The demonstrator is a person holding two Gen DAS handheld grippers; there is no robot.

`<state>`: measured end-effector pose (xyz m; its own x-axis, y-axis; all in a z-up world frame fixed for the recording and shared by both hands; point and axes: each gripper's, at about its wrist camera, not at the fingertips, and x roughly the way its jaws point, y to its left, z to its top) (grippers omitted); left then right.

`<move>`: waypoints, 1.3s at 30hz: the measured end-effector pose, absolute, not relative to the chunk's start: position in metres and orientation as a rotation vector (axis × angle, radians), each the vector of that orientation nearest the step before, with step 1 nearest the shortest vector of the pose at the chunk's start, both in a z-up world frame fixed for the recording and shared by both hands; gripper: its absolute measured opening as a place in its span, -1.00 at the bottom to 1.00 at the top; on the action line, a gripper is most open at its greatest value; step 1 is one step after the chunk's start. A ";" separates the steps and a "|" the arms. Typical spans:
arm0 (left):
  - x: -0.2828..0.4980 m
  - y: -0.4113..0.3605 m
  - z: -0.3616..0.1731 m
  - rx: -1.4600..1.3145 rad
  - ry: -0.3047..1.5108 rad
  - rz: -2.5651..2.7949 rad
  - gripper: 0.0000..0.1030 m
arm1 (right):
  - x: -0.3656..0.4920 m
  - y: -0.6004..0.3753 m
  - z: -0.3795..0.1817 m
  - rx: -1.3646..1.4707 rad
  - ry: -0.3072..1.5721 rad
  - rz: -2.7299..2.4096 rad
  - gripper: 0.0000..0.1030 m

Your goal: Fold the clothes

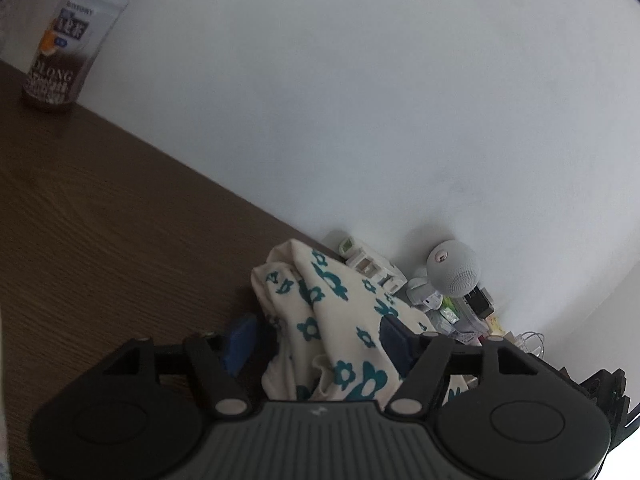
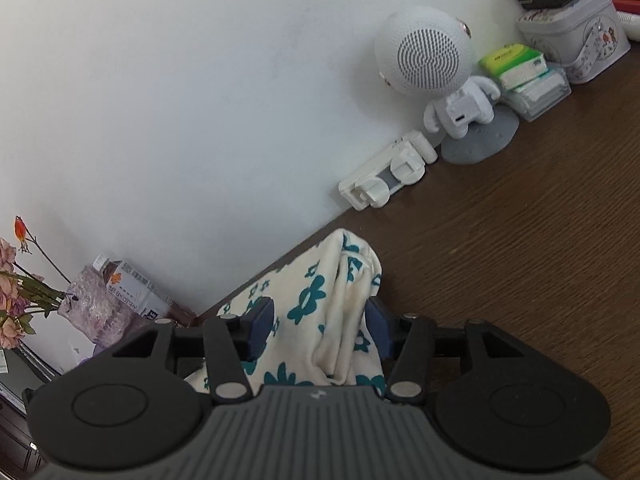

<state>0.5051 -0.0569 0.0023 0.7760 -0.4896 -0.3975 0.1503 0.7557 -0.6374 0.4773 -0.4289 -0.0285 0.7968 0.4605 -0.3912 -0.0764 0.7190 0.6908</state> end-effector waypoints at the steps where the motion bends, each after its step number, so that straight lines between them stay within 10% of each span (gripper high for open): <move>1: 0.500 -0.054 0.009 -0.610 0.549 -0.357 0.27 | 0.472 -0.431 -0.022 0.704 0.555 0.306 0.01; 4: 0.483 -0.054 0.028 -0.526 0.407 -0.331 0.17 | 0.455 -0.425 0.000 0.636 0.420 0.315 -0.02; 7: 0.474 -0.067 0.035 -0.439 0.342 -0.364 0.12 | 0.454 -0.402 0.006 0.561 0.405 0.362 -0.47; 13: 0.487 -0.094 0.022 -0.328 0.468 -0.385 -0.51 | 0.467 -0.364 -0.007 0.381 0.532 0.307 -0.49; 18: 0.492 -0.103 0.013 -0.275 0.519 -0.379 -0.50 | 0.464 -0.351 -0.011 0.294 0.548 0.290 -0.42; 29: 0.451 -0.095 0.025 -0.214 0.384 -0.270 0.60 | 0.437 -0.335 0.001 0.198 0.432 0.264 0.12; 39: 0.415 -0.081 0.020 -0.194 0.397 -0.250 0.88 | 0.403 -0.326 -0.004 0.110 0.448 0.234 0.68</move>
<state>0.4147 -0.0813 0.0205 0.8925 -0.2766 -0.3561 0.2014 0.9511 -0.2340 0.4033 -0.3259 -0.0043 0.8752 0.2480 -0.4153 -0.2000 0.9673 0.1560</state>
